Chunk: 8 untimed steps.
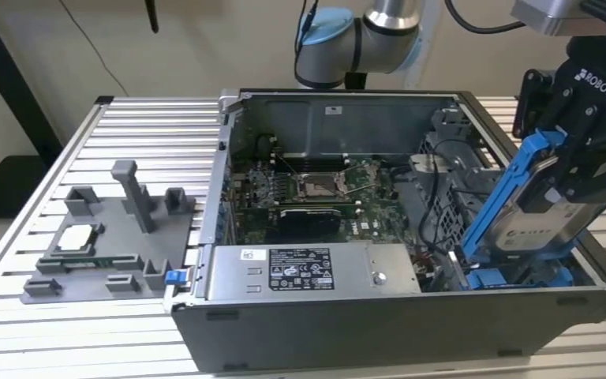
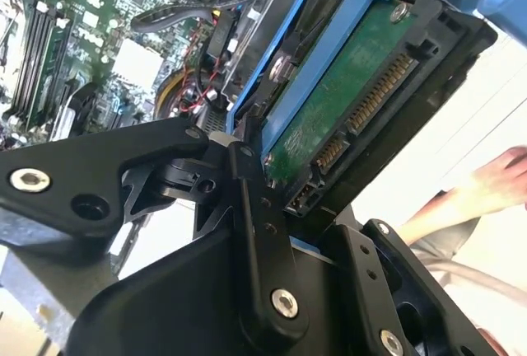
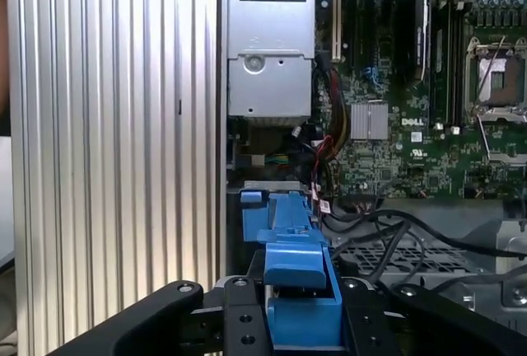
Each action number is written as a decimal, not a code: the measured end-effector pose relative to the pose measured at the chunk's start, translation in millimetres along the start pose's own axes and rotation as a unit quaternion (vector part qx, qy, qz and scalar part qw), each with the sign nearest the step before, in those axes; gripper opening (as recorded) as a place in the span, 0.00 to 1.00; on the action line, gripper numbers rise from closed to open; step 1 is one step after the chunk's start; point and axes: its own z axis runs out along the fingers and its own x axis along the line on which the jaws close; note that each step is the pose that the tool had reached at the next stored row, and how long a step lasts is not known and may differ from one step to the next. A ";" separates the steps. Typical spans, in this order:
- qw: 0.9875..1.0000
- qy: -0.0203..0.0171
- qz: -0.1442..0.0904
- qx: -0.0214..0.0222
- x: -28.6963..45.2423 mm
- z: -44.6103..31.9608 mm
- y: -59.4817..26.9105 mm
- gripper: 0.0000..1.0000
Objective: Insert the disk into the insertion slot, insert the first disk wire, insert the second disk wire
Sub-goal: 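Insert the disk into the insertion slot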
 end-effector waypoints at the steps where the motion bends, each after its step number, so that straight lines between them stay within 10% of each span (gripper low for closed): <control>1: 1.000 0.000 0.000 0.000 0.0 0.8 0.0 0.00; 8: 1.000 0.000 0.000 0.000 0.0 3.2 -0.1 0.00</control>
